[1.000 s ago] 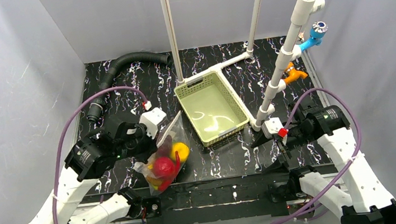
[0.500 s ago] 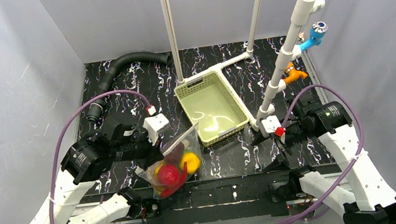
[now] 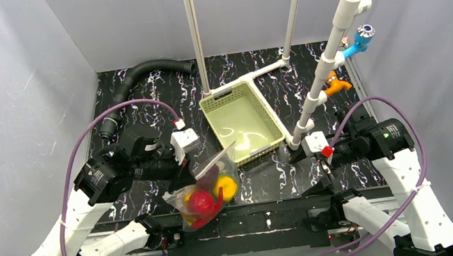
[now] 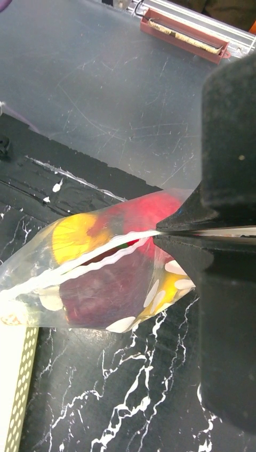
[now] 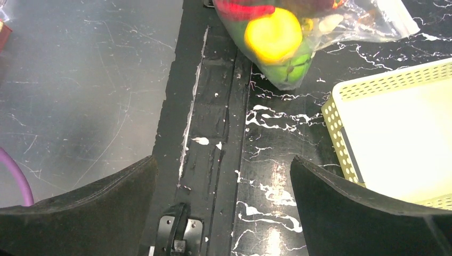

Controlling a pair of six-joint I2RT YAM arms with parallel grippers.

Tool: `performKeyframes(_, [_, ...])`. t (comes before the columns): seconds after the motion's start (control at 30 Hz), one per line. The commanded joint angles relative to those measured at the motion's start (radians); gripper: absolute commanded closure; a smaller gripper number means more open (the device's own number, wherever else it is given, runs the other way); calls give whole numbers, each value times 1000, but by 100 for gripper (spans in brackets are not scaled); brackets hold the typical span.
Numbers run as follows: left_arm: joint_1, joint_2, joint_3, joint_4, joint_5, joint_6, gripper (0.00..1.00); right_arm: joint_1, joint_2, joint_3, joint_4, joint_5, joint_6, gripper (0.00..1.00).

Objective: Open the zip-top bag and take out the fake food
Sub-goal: Adjust the zipper on the food storage bag.

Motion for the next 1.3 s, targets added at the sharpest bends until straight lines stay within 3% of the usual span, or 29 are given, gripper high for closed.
performKeyframes(0.0, [5, -4, 44, 37, 89, 4, 100, -2, -5, 46, -37, -55, 14, 1])
performKeyframes(0.43, [5, 46, 44, 72, 198, -11, 100, -6, 36, 90, -71, -160, 2, 0])
performKeyframes(1.27, [-30, 212, -8, 290, 306, -113, 100, 96, 132, 199, -70, -95, 4, 0])
